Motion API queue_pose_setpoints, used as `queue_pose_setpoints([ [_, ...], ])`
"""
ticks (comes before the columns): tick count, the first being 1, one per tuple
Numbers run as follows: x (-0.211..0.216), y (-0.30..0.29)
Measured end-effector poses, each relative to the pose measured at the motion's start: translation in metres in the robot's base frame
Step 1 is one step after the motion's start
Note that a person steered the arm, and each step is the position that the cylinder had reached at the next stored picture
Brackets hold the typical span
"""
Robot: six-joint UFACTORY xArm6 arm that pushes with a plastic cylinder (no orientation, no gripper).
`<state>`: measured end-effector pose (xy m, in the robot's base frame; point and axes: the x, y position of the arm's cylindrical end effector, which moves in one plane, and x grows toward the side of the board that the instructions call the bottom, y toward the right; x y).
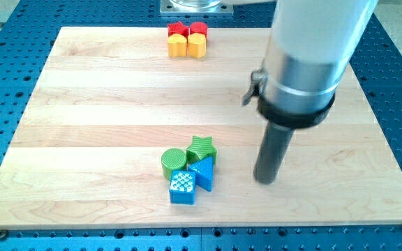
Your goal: Move the blue blocks to the bottom left corner of the board
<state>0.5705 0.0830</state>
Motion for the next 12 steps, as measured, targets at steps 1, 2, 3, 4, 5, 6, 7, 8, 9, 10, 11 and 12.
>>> queue_pose_setpoints([
  [1,0.004,-0.036],
  [2,0.023,-0.088],
  [3,0.027,-0.126],
  [4,0.006,-0.155],
  [5,0.0,-0.159],
  [6,-0.008,-0.25],
  [7,-0.006,-0.283],
  [8,0.039,-0.195],
  [9,0.042,-0.114],
  [10,0.012,-0.105],
  [11,-0.007,-0.105],
  [12,-0.048,-0.112],
])
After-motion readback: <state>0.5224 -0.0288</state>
